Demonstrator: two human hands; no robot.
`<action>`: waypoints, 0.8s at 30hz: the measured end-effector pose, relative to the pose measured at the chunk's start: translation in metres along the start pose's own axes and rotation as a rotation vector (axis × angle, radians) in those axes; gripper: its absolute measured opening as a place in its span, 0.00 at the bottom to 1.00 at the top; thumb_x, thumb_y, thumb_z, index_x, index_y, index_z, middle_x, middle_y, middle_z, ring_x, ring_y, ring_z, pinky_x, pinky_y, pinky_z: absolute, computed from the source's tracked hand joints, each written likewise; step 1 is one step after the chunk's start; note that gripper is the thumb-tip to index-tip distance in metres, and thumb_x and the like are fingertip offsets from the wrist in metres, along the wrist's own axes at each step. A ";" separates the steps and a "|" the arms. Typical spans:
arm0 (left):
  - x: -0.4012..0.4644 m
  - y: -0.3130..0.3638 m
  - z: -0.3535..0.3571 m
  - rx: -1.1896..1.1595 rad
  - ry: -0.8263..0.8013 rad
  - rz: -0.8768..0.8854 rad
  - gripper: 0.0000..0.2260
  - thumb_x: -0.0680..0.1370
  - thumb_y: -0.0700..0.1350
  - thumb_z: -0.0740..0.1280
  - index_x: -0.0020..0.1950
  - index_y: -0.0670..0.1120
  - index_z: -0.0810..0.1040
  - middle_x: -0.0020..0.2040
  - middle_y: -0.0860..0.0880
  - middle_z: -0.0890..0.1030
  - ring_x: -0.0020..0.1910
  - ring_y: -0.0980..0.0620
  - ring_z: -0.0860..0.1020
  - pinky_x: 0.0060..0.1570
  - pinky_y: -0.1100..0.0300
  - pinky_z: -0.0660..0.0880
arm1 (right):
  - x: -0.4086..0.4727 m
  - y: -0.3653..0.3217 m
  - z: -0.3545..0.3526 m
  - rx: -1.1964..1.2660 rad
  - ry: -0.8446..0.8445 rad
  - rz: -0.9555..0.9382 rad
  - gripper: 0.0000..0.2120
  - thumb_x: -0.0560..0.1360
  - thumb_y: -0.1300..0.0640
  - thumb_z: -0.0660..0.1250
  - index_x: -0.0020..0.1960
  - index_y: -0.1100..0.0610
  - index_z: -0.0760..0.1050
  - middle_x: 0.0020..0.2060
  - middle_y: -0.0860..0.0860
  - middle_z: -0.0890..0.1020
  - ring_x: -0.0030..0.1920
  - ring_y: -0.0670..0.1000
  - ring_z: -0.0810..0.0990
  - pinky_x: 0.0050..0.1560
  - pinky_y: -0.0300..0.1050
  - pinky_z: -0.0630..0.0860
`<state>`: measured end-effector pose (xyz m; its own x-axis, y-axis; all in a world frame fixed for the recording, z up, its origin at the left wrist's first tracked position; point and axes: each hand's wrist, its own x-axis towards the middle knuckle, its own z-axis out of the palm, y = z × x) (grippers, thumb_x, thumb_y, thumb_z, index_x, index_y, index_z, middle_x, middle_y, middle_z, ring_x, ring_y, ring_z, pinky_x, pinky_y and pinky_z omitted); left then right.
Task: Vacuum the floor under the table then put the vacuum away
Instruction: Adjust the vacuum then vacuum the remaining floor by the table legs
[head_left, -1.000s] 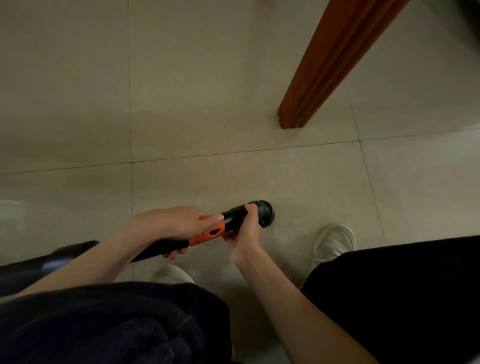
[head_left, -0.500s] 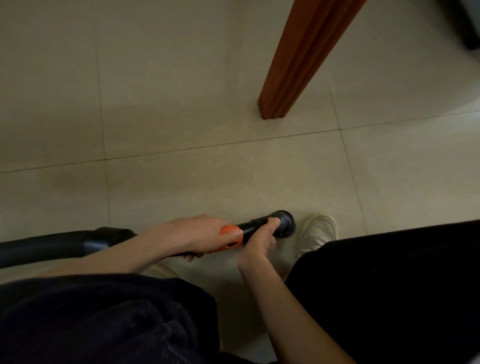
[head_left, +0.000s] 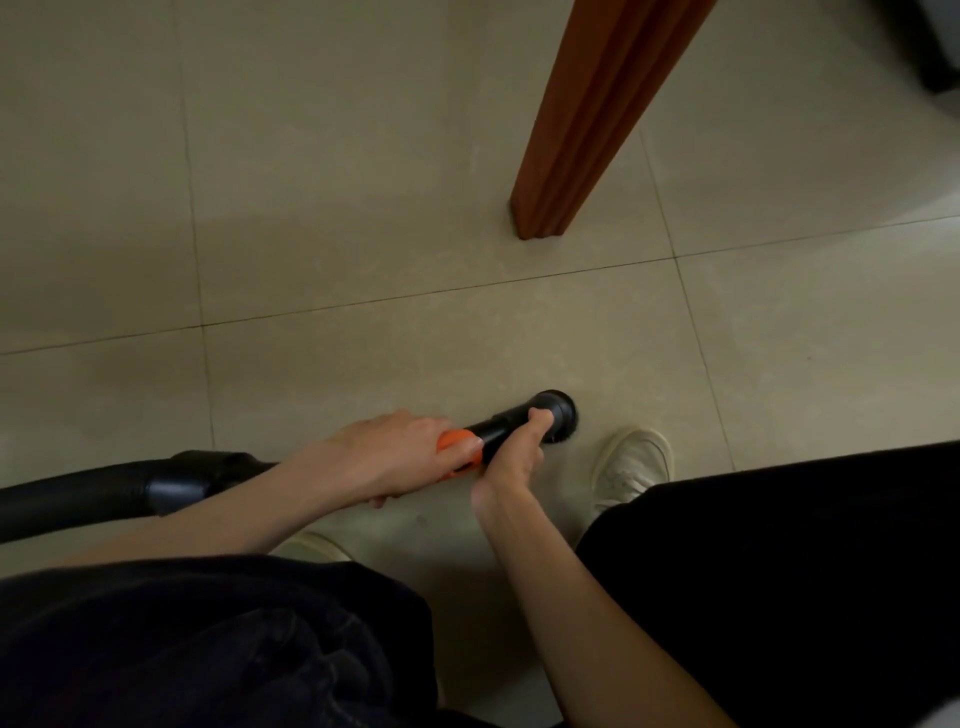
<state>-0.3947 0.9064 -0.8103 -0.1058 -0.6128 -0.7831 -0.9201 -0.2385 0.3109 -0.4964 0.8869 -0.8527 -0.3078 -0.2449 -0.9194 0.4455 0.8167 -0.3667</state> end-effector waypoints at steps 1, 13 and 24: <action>0.000 0.001 0.001 -0.022 -0.021 0.002 0.18 0.78 0.65 0.49 0.50 0.56 0.71 0.32 0.52 0.74 0.25 0.49 0.77 0.30 0.63 0.73 | 0.001 0.001 -0.001 -0.005 0.006 -0.004 0.15 0.78 0.48 0.59 0.52 0.61 0.70 0.39 0.54 0.76 0.37 0.52 0.75 0.36 0.44 0.71; 0.024 -0.009 -0.007 -0.176 0.160 -0.065 0.21 0.78 0.64 0.48 0.53 0.53 0.74 0.30 0.50 0.76 0.25 0.48 0.78 0.29 0.62 0.73 | 0.012 -0.021 0.039 -0.131 -0.086 -0.118 0.23 0.80 0.47 0.58 0.61 0.66 0.72 0.49 0.57 0.76 0.47 0.54 0.75 0.48 0.45 0.71; 0.076 0.004 -0.046 -0.311 0.338 -0.094 0.21 0.80 0.60 0.48 0.51 0.45 0.69 0.32 0.45 0.78 0.25 0.47 0.77 0.30 0.60 0.74 | 0.037 -0.084 0.093 -0.276 -0.270 -0.230 0.25 0.80 0.45 0.56 0.67 0.64 0.67 0.50 0.56 0.75 0.49 0.55 0.75 0.48 0.47 0.72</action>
<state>-0.3887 0.8242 -0.8444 0.1489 -0.7762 -0.6127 -0.7577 -0.4877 0.4337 -0.4675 0.7607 -0.8694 -0.1260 -0.5338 -0.8362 0.1385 0.8252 -0.5476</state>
